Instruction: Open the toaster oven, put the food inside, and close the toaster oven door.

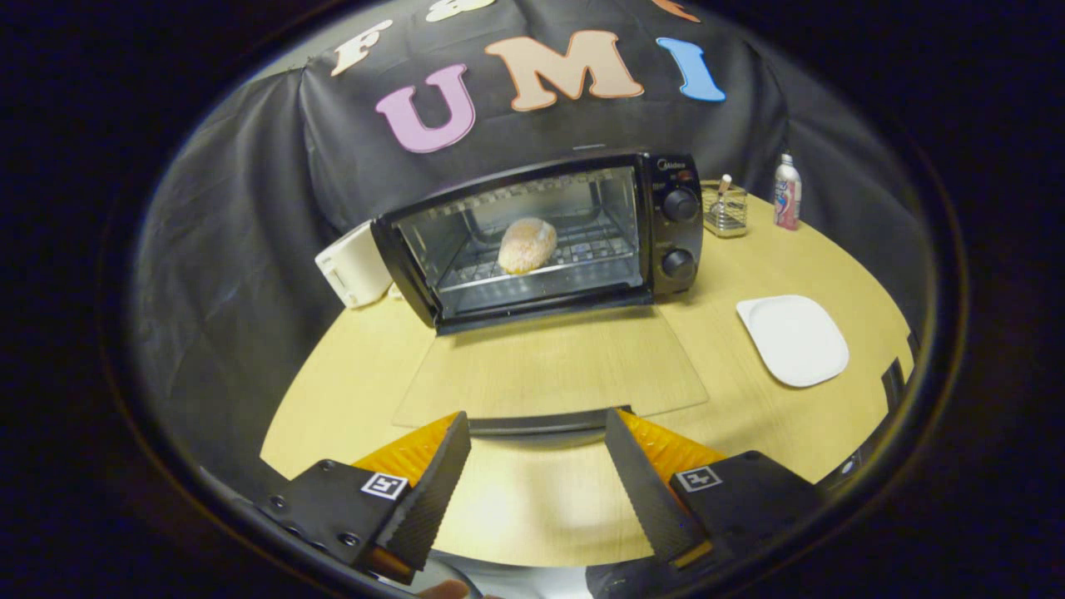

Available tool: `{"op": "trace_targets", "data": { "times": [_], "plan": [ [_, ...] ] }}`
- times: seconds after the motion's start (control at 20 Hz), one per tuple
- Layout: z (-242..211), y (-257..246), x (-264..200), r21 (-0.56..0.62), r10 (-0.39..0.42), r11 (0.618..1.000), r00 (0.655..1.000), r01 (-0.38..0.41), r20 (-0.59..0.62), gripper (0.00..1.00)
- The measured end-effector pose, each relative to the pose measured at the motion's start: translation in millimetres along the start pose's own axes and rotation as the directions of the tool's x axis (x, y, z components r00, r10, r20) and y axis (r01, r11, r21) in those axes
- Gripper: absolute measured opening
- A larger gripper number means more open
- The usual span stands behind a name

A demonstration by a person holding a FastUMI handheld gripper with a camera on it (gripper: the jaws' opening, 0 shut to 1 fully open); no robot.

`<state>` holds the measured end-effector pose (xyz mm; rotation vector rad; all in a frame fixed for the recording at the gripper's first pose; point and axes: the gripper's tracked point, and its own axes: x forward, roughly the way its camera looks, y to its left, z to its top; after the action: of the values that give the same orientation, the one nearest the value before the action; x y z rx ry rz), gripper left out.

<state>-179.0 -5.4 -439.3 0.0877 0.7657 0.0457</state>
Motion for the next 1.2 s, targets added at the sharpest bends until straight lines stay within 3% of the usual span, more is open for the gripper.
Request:
{"op": "trace_targets", "data": {
  "times": [0.15, 0.3, 1.2],
  "plan": [
    [-24, -12, 12, -0.080, -0.068, 0.995, 0.995, 0.062, -0.075, 1.00],
    [-37, -14, 24, -0.127, -0.090, 0.989, 0.989, 0.074, -0.118, 1.00],
    [-37, -10, 46, -0.113, -0.105, 0.990, 0.984, 0.089, -0.142, 0.99]
  ]
}}
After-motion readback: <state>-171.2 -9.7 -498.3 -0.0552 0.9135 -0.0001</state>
